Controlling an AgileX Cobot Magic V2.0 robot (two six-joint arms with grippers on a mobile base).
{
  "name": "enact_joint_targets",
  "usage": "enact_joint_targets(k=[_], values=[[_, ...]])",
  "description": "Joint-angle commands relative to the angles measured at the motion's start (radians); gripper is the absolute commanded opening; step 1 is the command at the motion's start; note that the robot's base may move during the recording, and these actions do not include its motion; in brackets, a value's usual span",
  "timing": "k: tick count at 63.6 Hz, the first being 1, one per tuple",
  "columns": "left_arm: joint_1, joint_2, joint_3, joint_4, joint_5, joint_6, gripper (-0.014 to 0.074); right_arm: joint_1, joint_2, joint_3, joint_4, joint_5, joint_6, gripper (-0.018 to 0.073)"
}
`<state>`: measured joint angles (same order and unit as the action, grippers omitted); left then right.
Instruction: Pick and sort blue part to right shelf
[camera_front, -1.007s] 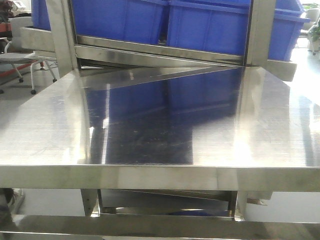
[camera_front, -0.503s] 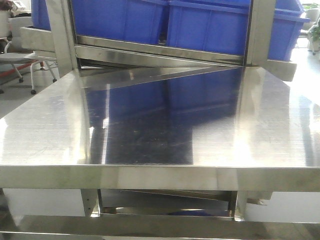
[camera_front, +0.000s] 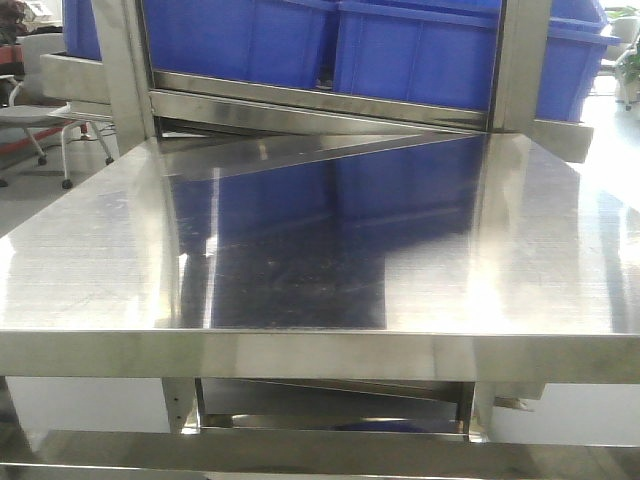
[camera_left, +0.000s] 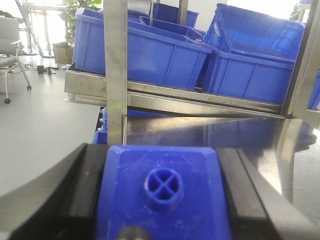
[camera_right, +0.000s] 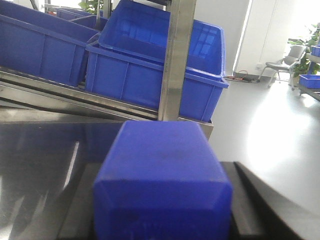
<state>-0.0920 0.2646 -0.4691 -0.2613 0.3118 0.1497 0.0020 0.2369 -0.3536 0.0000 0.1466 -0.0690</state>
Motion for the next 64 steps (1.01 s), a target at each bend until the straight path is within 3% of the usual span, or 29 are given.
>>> enact_joint_targets(k=[1, 16, 64], values=[[0.002, 0.009, -0.03, -0.015, -0.088, 0.002, 0.034, -0.007, 0.008, -0.028, -0.008, -0.093, -0.004, 0.0382], [0.002, 0.009, -0.03, -0.015, -0.088, 0.002, 0.0248, -0.007, 0.008, -0.028, -0.008, -0.093, -0.004, 0.0382], [0.002, 0.009, -0.03, -0.015, -0.072, 0.002, 0.0248, -0.007, 0.008, -0.028, -0.008, -0.093, -0.004, 0.0382]])
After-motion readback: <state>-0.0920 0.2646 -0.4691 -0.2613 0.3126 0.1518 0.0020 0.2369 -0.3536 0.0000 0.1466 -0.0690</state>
